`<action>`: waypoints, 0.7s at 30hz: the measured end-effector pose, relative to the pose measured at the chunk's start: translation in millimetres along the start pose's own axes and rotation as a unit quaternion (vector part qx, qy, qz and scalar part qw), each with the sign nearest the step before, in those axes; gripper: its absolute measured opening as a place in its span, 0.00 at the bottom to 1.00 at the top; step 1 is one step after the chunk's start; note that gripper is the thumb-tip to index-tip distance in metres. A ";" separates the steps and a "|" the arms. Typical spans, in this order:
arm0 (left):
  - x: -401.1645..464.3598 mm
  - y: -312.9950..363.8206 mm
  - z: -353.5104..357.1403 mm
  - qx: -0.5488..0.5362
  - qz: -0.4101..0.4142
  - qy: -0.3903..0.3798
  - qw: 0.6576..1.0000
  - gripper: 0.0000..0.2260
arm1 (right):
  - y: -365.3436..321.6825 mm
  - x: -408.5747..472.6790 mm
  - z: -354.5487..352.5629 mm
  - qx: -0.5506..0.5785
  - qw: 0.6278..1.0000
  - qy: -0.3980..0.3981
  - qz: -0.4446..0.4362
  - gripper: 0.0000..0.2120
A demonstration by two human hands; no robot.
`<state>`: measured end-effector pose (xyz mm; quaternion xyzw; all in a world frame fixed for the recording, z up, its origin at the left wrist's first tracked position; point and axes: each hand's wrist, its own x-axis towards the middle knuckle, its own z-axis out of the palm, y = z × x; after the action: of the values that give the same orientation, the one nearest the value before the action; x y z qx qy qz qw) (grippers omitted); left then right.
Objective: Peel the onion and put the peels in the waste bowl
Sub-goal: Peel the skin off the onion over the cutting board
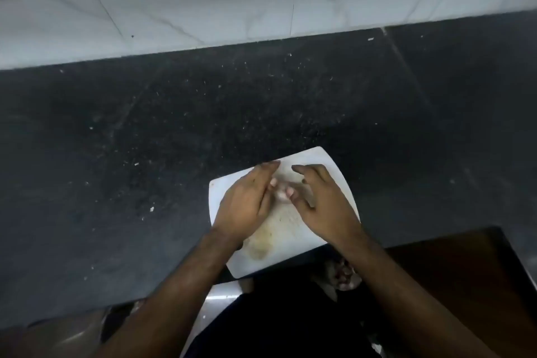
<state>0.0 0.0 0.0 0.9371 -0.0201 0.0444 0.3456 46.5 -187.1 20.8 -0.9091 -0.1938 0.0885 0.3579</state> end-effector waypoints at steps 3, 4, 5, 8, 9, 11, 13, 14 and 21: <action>1.3 -6.3 13.7 -0.081 -0.102 0.055 0.990 0.17 | 11.7 4.2 12.8 -0.050 0.997 -0.053 -0.038 0.27; 0.6 -6.1 18.6 -0.107 -0.135 0.069 0.983 0.15 | 16.7 4.3 18.8 -0.067 0.994 -0.071 -0.056 0.28; 0.3 -7.7 25.8 -0.135 -0.154 0.087 0.975 0.14 | 21.3 6.4 25.1 -0.086 0.991 -0.067 -0.077 0.27; -1.9 -8.2 37.7 -0.188 -0.159 0.121 0.962 0.13 | 31.7 13.4 37.7 -0.063 0.993 -0.019 -0.096 0.23; -4.3 -8.9 40.5 -0.180 -0.140 0.127 0.965 0.13 | 33.8 15.7 41.8 -0.044 0.995 -0.005 -0.094 0.23; -7.3 -13.6 46.4 -0.158 -0.097 0.129 0.974 0.13 | 37.1 17.2 48.9 -0.026 0.995 0.012 -0.096 0.24; -8.2 -14.8 47.8 -0.154 -0.077 0.124 0.977 0.14 | 41.5 14.3 52.6 -0.021 0.994 0.024 -0.103 0.26; -9.9 -14.5 47.3 -0.153 -0.074 0.117 0.979 0.16 | 43.5 11.4 53.5 -0.015 0.994 0.029 -0.103 0.27; -14.6 -14.0 43.7 -0.163 -0.042 0.098 0.981 0.15 | 44.4 1.2 49.6 0.052 0.996 0.012 -0.076 0.29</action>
<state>-10.6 -17.6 -43.6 0.8592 0.0464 0.1172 0.4958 45.6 -185.7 -45.7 -0.8729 -0.2536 0.0598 0.4124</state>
